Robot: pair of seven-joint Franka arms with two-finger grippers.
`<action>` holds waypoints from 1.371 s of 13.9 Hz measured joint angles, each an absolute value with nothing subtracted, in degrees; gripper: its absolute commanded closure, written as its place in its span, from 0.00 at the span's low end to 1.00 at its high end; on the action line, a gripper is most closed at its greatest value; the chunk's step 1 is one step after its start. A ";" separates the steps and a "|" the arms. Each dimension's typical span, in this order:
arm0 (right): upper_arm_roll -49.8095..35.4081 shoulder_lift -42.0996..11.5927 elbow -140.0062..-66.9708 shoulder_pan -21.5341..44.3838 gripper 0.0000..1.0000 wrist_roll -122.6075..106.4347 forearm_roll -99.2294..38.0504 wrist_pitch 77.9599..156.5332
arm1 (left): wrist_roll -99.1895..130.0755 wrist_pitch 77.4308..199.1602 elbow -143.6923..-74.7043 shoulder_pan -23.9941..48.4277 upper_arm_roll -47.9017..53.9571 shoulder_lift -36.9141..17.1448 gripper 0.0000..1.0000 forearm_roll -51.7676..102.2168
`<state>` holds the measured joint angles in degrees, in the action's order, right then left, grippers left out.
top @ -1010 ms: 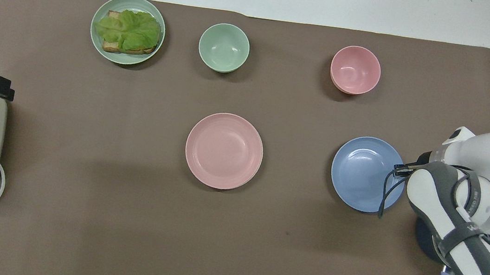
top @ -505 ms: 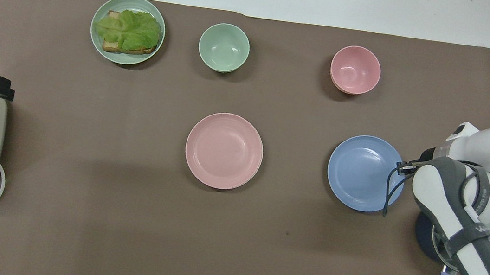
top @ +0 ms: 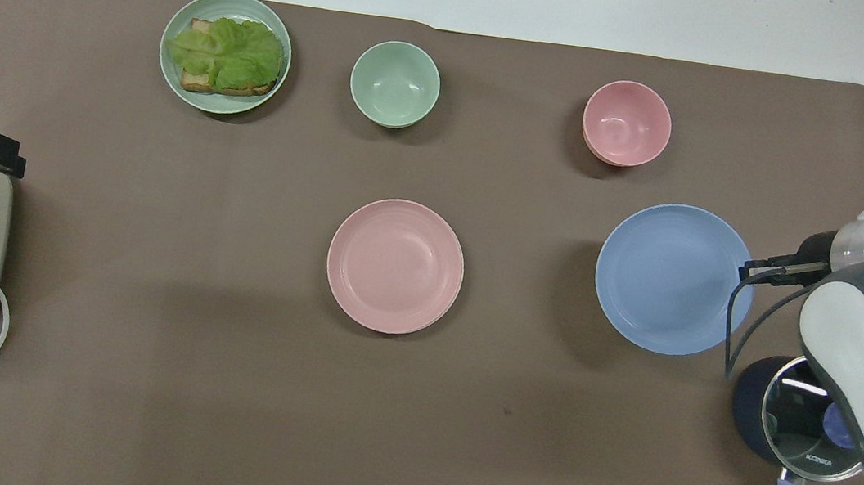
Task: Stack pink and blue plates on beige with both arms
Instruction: 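Lift the blue bowl and carry it over the pink bowl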
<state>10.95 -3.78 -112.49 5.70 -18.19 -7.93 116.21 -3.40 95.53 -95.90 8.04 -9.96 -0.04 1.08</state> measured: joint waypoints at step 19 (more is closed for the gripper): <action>-1.70 -12.10 -103.28 24.23 1.00 30.55 -10.13 121.24 | -3.40 95.53 -95.90 8.04 -9.96 -0.04 0.00 1.08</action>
<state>-1.70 -12.10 -103.28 24.23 30.55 -10.13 121.24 -3.40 95.53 -95.90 8.04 -9.96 -0.04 1.08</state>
